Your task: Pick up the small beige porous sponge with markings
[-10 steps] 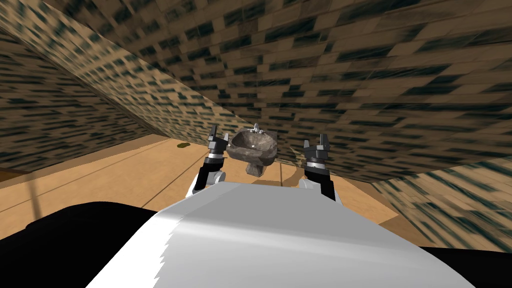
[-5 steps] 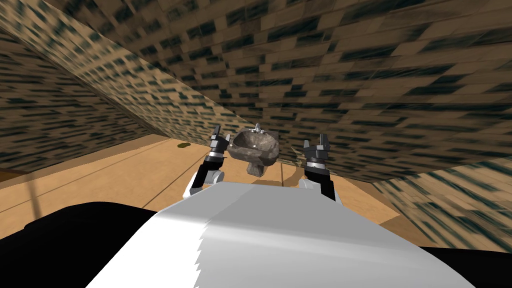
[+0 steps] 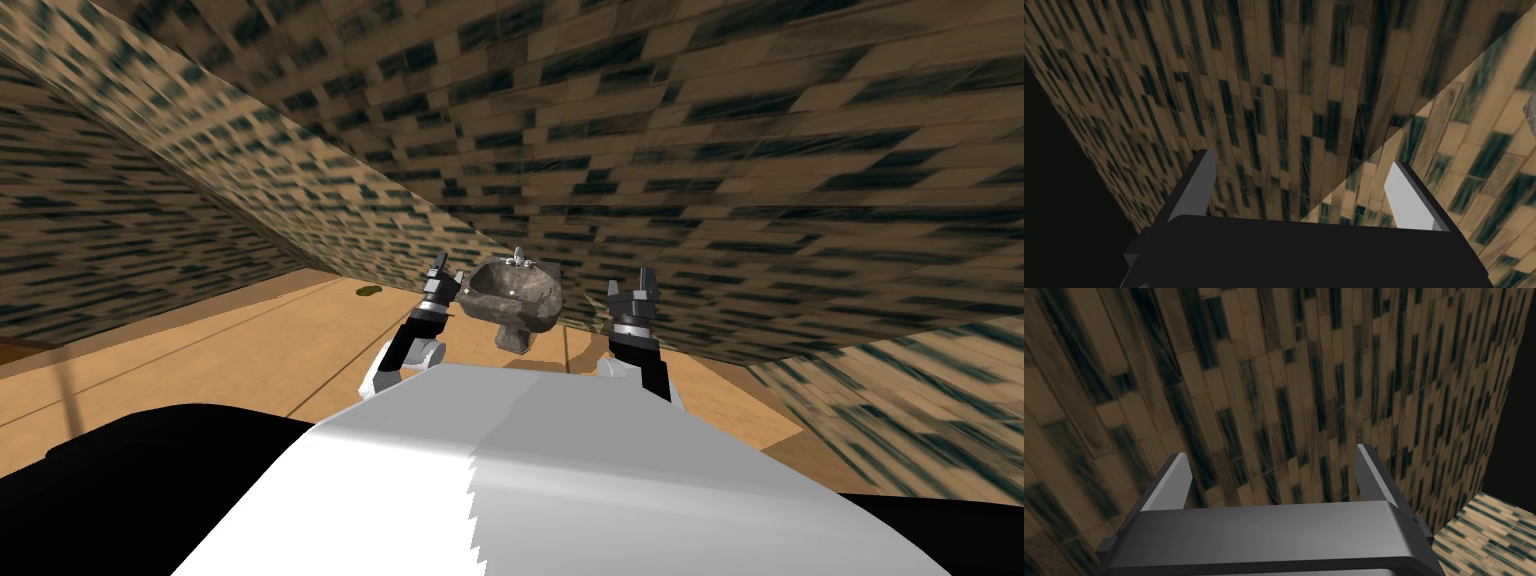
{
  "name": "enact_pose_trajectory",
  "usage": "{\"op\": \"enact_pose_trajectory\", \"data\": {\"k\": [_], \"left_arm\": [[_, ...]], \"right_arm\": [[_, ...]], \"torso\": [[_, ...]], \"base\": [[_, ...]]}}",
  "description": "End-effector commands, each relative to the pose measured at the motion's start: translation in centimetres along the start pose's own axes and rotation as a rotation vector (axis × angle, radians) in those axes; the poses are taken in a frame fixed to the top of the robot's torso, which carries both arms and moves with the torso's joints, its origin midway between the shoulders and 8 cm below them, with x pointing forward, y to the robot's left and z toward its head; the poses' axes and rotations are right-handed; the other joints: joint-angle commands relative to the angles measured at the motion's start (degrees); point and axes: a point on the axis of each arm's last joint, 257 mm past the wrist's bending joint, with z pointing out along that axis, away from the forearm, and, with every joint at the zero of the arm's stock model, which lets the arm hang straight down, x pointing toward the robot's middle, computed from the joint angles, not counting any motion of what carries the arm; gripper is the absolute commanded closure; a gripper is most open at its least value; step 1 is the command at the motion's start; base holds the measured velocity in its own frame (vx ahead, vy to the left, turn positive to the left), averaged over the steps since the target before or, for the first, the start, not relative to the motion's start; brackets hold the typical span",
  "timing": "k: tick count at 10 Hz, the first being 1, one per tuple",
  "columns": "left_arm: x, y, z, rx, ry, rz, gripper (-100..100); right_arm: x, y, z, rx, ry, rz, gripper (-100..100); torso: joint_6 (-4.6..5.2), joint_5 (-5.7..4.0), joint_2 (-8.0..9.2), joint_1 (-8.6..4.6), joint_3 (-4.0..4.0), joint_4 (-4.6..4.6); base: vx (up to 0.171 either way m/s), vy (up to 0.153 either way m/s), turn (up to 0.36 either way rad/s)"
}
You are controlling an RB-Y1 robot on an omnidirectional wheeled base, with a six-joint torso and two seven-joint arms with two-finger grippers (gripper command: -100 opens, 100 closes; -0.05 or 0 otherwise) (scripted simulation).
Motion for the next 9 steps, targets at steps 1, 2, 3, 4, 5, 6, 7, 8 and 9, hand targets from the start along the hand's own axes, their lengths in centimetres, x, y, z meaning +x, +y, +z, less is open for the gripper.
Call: {"op": "enact_pose_trajectory", "data": {"k": [1, 2, 3, 4, 5, 6, 7, 8, 9], "left_arm": [[0.0, 0.9, 0.0, -0.04, 0.003, 0.003, -100], [0.2, 1.1, 0.1, -0.062, 0.015, 0.011, -100], [0.1, 1.7, 0.1, -0.087, 0.013, 0.011, -100], [0.3, 1.9, 0.1, -0.107, 0.025, 0.02, -100], [0.2, 2.6, 0.1, -0.134, 0.021, 0.02, -100], [0.3, 2.7, 0.1, -0.152, 0.033, 0.03, -100], [0.2, 3.4, 0.0, -0.179, 0.03, 0.031, -100], [0.3, 3.6, 0.0, -0.199, 0.041, 0.043, -100], [0.2, 4.3, -0.1, -0.227, 0.037, 0.044, -100]], "right_arm": [[0.0, 0.0, 0.0, 0.0, 0.0, 0.0, 0], [0.0, 0.0, 0.0, 0.0, 0.0, 0.0, 0], [0.0, 0.0, 0.0, 0.0, 0.0, 0.0, 0], [0.0, 0.0, 0.0, 0.0, 0.0, 0.0, 0], [0.0, 0.0, 0.0, 0.0, 0.0, 0.0, 0], [0.0, 0.0, 0.0, 0.0, 0.0, 0.0, 0], [0.0, 0.0, 0.0, 0.0, 0.0, 0.0, 0], [0.0, 0.0, 0.0, 0.0, 0.0, 0.0, 0], [0.0, 0.0, 0.0, 0.0, 0.0, 0.0, 0]], "torso": [[0.0, 0.0, 0.0, 0.0, 0.0, 0.0], [0.0, 0.0, 0.01, -0.03, 0.0, 0.0], [0.0, 0.0, 0.02, -0.03, 0.01, 0.0], [0.0, 0.0, 0.01, -0.04, 0.01, 0.0], [0.0, 0.0, 0.0, -0.03, 0.0, 0.0], [0.0, 0.0, -0.01, -0.04, -0.01, 0.0], [0.0, 0.0, -0.01, -0.01, -0.01, 0.0], [0.0, 0.0, -0.02, -0.06, -0.01, -0.01], [0.0, -0.01, -0.05, -0.07, -0.03, -0.01]], "base": [[0.002, 0.041, -0.003], [-0.003, 0.042, 0.003], [0.002, 0.04, -0.002], [0.009, 0.043, 0.003], [0.007, 0.042, 0.001], [0.009, 0.047, 0.005], [0.01, 0.035, 0.001], [0.02, 0.03, 0.009], [0.018, 0.025, 0.004]]}}
